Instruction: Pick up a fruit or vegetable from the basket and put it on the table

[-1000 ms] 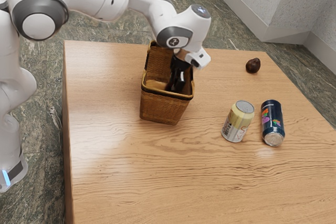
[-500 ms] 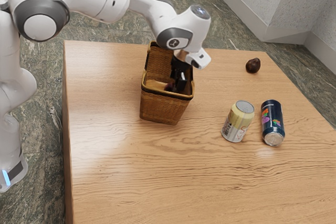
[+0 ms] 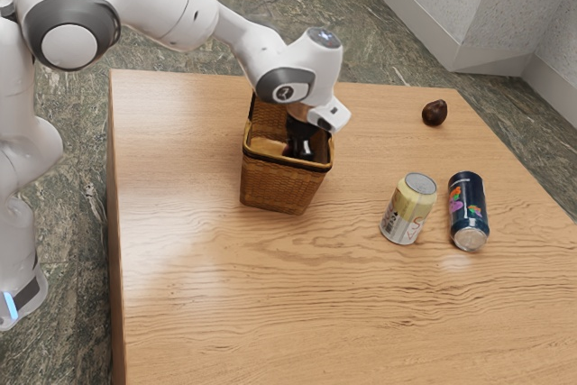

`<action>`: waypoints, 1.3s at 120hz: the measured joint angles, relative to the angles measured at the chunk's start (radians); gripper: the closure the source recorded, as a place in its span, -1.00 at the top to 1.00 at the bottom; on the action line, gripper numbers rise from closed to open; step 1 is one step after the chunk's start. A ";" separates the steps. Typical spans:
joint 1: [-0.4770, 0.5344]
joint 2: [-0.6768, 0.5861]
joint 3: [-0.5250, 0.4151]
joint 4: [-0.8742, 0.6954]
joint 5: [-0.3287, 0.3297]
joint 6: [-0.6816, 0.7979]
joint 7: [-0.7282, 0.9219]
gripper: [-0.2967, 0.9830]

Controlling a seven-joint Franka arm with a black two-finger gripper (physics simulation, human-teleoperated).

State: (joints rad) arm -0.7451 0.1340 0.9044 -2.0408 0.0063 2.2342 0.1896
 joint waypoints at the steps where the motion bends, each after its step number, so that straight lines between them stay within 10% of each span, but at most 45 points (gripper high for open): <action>1: 0.001 0.000 0.000 0.000 -0.003 0.000 0.000 0.25; 55: -0.020 -0.030 0.009 0.302 0.137 -0.309 0.009 -0.13; 91: -0.052 -0.022 -0.006 0.561 0.199 -0.614 0.023 0.01; 156: -0.088 0.055 -0.048 0.379 0.111 -0.035 0.036 -0.01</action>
State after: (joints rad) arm -0.8334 0.1894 0.8566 -1.6616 0.1178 2.1996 0.2260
